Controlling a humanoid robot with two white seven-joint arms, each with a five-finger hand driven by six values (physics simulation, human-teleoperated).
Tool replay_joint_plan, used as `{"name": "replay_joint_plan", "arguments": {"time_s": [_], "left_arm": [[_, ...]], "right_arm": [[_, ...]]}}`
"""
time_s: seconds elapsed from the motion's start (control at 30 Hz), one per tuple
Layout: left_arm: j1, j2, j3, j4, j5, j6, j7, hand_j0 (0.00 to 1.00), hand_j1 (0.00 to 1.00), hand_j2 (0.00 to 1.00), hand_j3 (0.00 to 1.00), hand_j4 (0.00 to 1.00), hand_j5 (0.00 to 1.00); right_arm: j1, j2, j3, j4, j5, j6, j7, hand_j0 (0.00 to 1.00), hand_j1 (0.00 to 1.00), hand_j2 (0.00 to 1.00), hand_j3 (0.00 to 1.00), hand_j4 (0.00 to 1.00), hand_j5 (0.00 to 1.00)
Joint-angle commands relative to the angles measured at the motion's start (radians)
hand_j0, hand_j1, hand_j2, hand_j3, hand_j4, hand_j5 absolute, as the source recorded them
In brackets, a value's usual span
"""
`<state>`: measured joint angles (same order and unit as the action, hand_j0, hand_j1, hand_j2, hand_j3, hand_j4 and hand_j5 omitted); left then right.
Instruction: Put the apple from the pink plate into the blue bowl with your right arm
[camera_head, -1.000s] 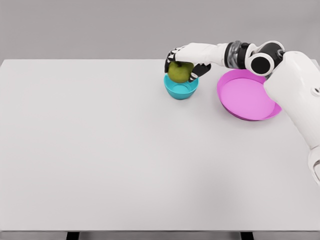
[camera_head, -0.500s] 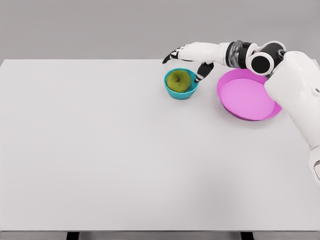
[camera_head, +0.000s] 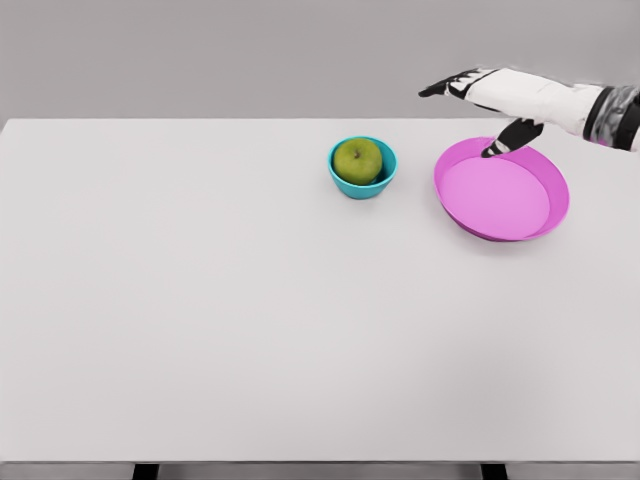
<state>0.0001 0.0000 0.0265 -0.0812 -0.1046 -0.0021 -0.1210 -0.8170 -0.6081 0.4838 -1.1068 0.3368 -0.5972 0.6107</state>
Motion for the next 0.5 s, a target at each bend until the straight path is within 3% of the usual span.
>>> {"name": "replay_joint_plan", "arguments": {"time_s": [0.0,0.07,0.13,0.47], "left_arm": [[0.000,0.000,0.000,0.000,0.000,-0.001,0.000,1.00,1.00,1.00,1.00,1.00,1.00],[0.000,0.000,0.000,0.000,0.000,0.001,0.000,1.00,1.00,1.00,1.00,1.00,1.00],[0.000,0.000,0.000,0.000,0.000,0.001,0.000,1.00,1.00,1.00,1.00,1.00,1.00],[0.000,0.000,0.001,0.000,0.000,0.001,0.000,1.00,1.00,1.00,1.00,1.00,1.00]], "right_arm": [[-0.001,-0.022,-0.080,-0.019,-0.027,-0.014,0.000,1.00,1.00,1.00,1.00,1.00,1.00],[0.127,-0.018,-0.223,-0.083,-0.027,-0.014,0.000,1.00,1.00,1.00,1.00,1.00,1.00],[0.183,-0.019,-0.267,-0.119,-0.027,-0.014,0.000,1.00,1.00,1.00,1.00,1.00,1.00],[0.222,-0.035,-0.275,-0.122,-0.027,-0.014,0.000,1.00,1.00,1.00,1.00,1.00,1.00]]}}
